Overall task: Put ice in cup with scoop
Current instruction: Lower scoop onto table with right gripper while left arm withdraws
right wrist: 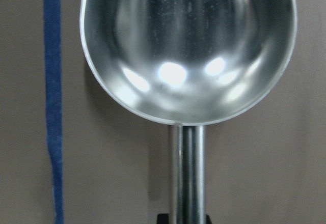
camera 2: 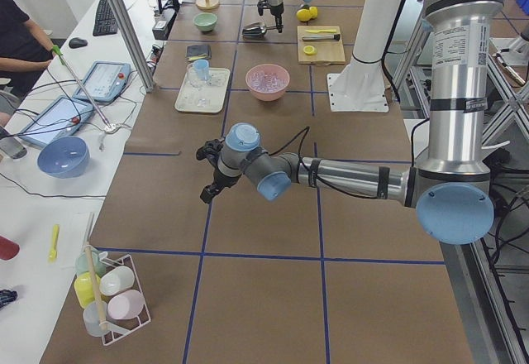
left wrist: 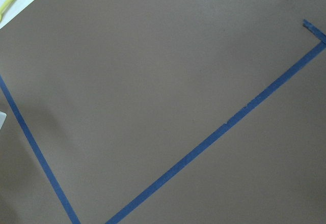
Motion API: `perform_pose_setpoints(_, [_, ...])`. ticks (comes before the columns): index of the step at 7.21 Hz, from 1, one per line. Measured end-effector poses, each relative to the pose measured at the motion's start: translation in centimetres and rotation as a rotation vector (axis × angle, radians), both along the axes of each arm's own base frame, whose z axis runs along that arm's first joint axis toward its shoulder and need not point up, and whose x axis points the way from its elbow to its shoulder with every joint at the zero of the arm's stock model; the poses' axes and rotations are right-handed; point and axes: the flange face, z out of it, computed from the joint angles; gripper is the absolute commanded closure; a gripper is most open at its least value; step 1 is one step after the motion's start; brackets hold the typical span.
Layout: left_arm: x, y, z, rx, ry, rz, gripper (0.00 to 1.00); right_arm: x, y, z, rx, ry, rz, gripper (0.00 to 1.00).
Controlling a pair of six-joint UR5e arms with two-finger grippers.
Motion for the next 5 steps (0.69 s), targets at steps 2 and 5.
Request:
perform_pose_setpoints(2, [-0.7,0.0,0.3,-0.051,0.001,-0.003,0.00,-0.2,0.1,0.0,-0.011,0.001,0.006,0.91])
perform_pose_setpoints(5, [-1.3,0.2,0.4,-0.078,0.025,0.004,0.00,-0.8,0.2,-0.3,-0.012,-0.006,0.000,0.00])
